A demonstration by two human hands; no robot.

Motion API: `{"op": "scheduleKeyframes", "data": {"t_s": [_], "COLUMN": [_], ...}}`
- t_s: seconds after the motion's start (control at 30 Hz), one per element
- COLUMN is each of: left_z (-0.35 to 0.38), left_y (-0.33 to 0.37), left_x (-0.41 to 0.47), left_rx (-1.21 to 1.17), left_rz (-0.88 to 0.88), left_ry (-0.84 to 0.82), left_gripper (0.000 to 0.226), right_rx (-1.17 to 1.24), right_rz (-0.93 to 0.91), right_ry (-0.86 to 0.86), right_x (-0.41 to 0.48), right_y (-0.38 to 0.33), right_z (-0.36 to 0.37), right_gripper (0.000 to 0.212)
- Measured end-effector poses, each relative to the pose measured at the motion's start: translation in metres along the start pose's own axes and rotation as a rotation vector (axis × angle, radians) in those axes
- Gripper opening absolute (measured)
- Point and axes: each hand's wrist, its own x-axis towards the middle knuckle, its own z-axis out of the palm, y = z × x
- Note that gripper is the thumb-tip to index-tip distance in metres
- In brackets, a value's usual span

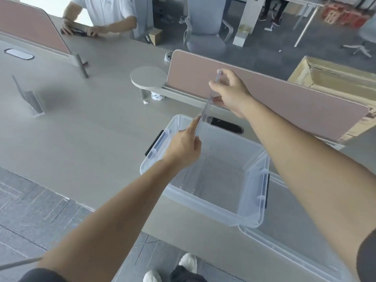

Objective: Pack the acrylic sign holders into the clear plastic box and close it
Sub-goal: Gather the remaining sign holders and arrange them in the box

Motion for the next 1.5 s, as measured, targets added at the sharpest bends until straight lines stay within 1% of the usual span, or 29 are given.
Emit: {"op": "scheduleKeyframes", "data": {"t_s": [0.13,0.33,0.43,0.5,0.63,0.73,0.83,0.93,1.07,1.17,1.23,1.3,1.33,1.37,1.4,1.43,1.5], "left_z": [0.019,0.05,0.064,0.073,0.091,0.108,0.123,0.135,0.145,0.146,0.144,0.134,0.125,0.113,0.1,0.086,0.063], "left_y": [-0.004,-0.004,0.002,0.005,0.011,0.014,0.013,0.006,-0.004,-0.008,-0.012,-0.017,-0.019,-0.022,-0.026,-0.03,-0.05], "left_x": [-0.024,-0.048,-0.05,-0.046,-0.04,-0.036,-0.031,-0.027,-0.026,-0.026,-0.023,-0.018,-0.013,-0.009,-0.004,-0.001,0.005], "left_rx": [-0.074,-0.113,-0.041,0.021,0.162,0.222,0.249,0.271,0.282,0.277,0.249,0.208,0.17,0.129,0.093,0.08,0.112], "left_rz": [0.025,-0.051,-0.066,-0.105,-0.196,-0.244,-0.31,-0.356,-0.405,-0.466,-0.472,-0.452,-0.446,-0.432,-0.397,-0.337,-0.188], "left_ry": [-0.095,-0.262,-0.343,-0.394,-0.586,-0.696,-0.796,-0.854,-0.886,-0.928,-0.954,-0.906,-0.834,-0.724,-0.576,-0.394,-0.04], "left_gripper": [0.067,0.067,0.064,0.057,0.045,0.043,0.039,0.034,0.029,0.032,0.042,0.059,0.062,0.058,0.049,0.038,0.027], "right_rx": [-0.032,-0.026,0.012,0.031,0.027,0.035,0.017,0.002,0.03,0.073,0.094,0.115,0.121,0.128,0.14,0.164,0.223], "right_rz": [0.087,0.273,0.352,0.393,0.463,0.534,0.59,0.618,0.655,0.666,0.665,0.69,0.71,0.73,0.752,0.777,0.818], "right_ry": [0.051,0.034,0.016,0.001,-0.054,-0.072,-0.121,-0.17,-0.2,-0.208,-0.208,-0.201,-0.198,-0.201,-0.213,-0.236,-0.291], "right_x": [-0.034,-0.062,-0.064,-0.063,-0.061,-0.057,-0.053,-0.052,-0.051,-0.053,-0.055,-0.054,-0.054,-0.054,-0.055,-0.055,-0.057], "right_y": [0.021,0.06,0.085,0.105,0.153,0.184,0.207,0.218,0.228,0.236,0.238,0.24,0.239,0.237,0.236,0.235,0.233], "right_z": [-0.005,-0.02,-0.031,-0.036,-0.036,-0.034,-0.031,-0.025,-0.017,-0.012,-0.01,-0.012,-0.014,-0.016,-0.018,-0.019,-0.016], "right_gripper": [0.041,0.034,0.034,0.034,0.032,0.032,0.038,0.043,0.047,0.043,0.041,0.041,0.041,0.042,0.046,0.054,0.071]}}
